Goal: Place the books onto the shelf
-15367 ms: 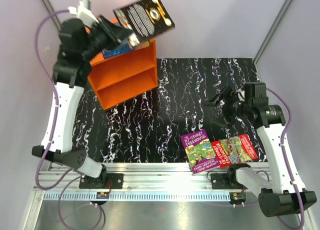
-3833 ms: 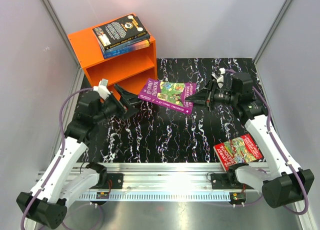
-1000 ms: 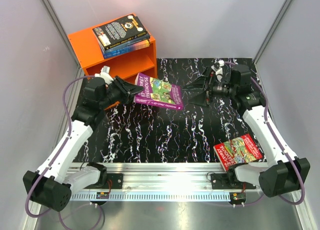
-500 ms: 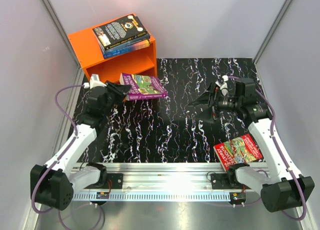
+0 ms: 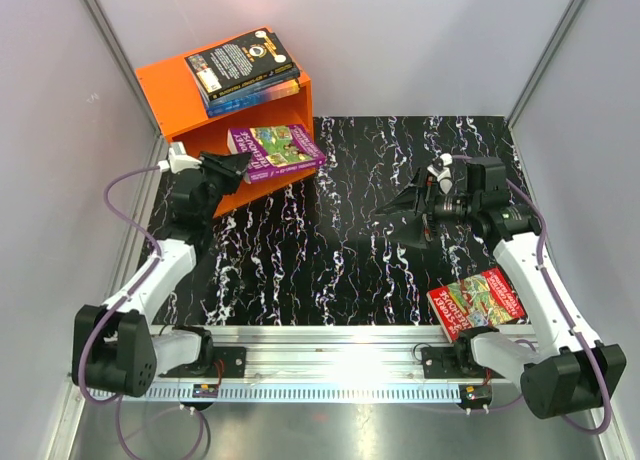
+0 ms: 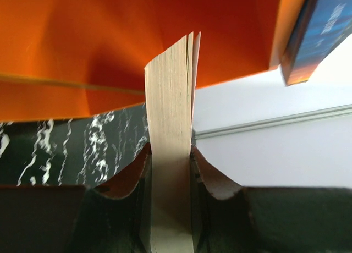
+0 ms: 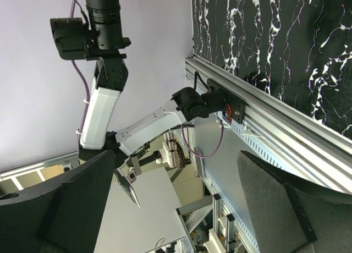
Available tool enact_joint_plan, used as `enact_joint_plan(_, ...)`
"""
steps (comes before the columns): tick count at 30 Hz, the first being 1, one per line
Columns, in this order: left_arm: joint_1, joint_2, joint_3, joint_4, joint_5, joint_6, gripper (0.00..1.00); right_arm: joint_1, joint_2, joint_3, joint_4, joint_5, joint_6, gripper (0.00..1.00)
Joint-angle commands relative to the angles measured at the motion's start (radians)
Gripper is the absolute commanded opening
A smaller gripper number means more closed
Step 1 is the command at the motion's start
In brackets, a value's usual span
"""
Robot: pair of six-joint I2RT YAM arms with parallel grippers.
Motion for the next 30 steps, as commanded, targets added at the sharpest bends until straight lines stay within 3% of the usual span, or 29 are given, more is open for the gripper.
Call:
enact_joint_plan(1, 0.012, 0.022, 0.070, 0.266, -0.034, -0.049, 0.00, -0.002, 0.009, -0.005, 0.023, -0.038, -0.018, 1.00)
enact_joint_plan(6, 0.015, 0.076, 0.060, 0.383, -0.060, -0.106, 0.00, -0.002, 0.030, 0.000, 0.024, -0.055, -0.030, 1.00)
enact_joint_plan(20, 0.007, 0.128, 0.079, 0.352, -0.244, -0.043, 0.00, -0.002, 0.064, -0.011, 0.029, -0.074, -0.041, 0.99)
enact_joint_plan(26, -0.037, 0.147, 0.138, 0.244, -0.328, 0.015, 0.00, -0.002, 0.120, 0.011, 0.249, -0.042, 0.104, 0.97)
enact_joint_plan(30, -0.093, 0.144, 0.196, 0.062, -0.458, 0.048, 0.01, 0.001, 0.237, 0.078, 0.423, 0.011, 0.190, 0.91)
